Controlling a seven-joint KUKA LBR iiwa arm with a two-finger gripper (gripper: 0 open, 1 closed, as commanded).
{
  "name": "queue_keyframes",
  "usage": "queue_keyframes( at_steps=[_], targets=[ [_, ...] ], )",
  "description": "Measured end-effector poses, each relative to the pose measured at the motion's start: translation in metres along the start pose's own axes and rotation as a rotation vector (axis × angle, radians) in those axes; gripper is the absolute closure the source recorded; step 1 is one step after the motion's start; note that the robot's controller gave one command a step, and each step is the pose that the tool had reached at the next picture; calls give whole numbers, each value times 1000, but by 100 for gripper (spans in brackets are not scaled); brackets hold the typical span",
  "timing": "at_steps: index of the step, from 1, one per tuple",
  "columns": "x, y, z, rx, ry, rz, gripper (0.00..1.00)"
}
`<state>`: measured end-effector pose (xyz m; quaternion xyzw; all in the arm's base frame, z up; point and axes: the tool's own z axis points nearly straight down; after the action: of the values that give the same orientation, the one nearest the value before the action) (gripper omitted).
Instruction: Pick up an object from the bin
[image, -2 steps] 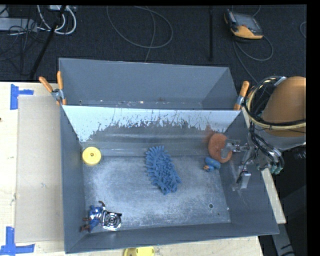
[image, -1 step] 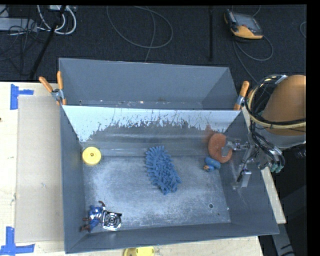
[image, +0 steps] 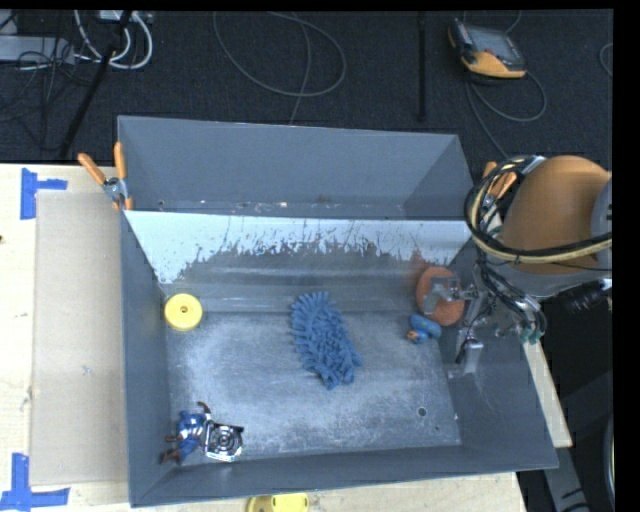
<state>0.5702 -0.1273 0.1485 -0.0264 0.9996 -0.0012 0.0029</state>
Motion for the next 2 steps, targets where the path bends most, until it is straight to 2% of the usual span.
queue_keyframes(
  at_steps=[1, 2],
  targets=[
    [-8, 61, 25, -4, 6, -185, 0],
    [-45, 81, 69, -4, -1, -241, 0]
  ],
)
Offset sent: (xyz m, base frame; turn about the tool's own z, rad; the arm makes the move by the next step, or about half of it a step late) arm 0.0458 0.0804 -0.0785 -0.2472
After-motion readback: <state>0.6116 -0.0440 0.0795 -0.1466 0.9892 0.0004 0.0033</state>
